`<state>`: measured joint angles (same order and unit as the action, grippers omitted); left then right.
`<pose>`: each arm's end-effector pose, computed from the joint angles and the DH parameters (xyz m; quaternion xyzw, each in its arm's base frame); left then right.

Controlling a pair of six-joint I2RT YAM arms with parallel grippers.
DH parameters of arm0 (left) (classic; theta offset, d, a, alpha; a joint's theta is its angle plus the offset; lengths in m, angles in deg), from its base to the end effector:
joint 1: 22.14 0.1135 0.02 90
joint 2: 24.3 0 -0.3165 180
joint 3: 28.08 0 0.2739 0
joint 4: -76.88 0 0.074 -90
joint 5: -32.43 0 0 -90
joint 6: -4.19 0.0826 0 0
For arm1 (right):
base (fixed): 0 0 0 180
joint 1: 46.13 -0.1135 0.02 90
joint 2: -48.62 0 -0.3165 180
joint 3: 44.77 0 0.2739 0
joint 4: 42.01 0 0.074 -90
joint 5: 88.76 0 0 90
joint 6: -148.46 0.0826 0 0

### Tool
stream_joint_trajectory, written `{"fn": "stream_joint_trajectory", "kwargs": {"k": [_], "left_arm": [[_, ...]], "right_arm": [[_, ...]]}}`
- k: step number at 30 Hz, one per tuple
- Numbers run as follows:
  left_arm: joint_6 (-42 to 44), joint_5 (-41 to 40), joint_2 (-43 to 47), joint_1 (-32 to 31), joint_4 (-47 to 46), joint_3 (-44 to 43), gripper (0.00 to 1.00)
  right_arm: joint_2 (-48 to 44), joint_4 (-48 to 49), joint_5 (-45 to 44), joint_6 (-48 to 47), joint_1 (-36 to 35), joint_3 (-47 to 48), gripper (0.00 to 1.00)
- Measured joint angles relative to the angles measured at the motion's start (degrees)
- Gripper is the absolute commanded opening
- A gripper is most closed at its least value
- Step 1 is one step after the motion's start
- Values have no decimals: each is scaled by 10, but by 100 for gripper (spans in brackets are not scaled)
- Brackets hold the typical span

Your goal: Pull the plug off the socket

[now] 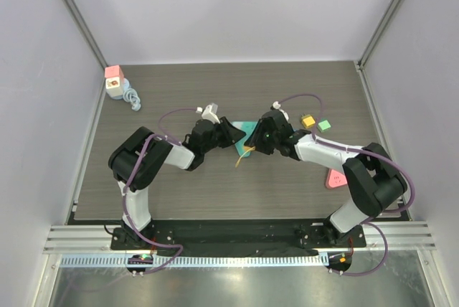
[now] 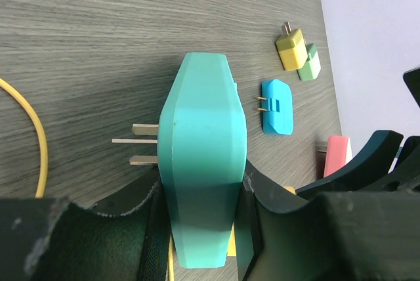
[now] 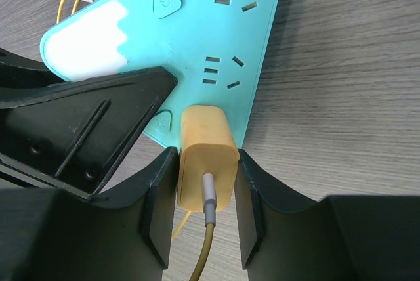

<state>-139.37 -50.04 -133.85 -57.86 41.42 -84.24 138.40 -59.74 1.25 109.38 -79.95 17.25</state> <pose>0.3489 -0.2643 0.1439 -0.0870 0.8031 -0.4502 0.3804 0.3082 0.2065 0.1907 0.1376 0.9152 0.2553 0.2798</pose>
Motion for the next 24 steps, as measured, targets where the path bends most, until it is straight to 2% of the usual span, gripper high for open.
{"fn": "stream_joint_trajectory", "kwargs": {"k": [24], "left_arm": [[-20, 35, 0, -18, -10, -12, 0]], "right_arm": [[-100, -44, -10, 1, 13, -45, 1]]}}
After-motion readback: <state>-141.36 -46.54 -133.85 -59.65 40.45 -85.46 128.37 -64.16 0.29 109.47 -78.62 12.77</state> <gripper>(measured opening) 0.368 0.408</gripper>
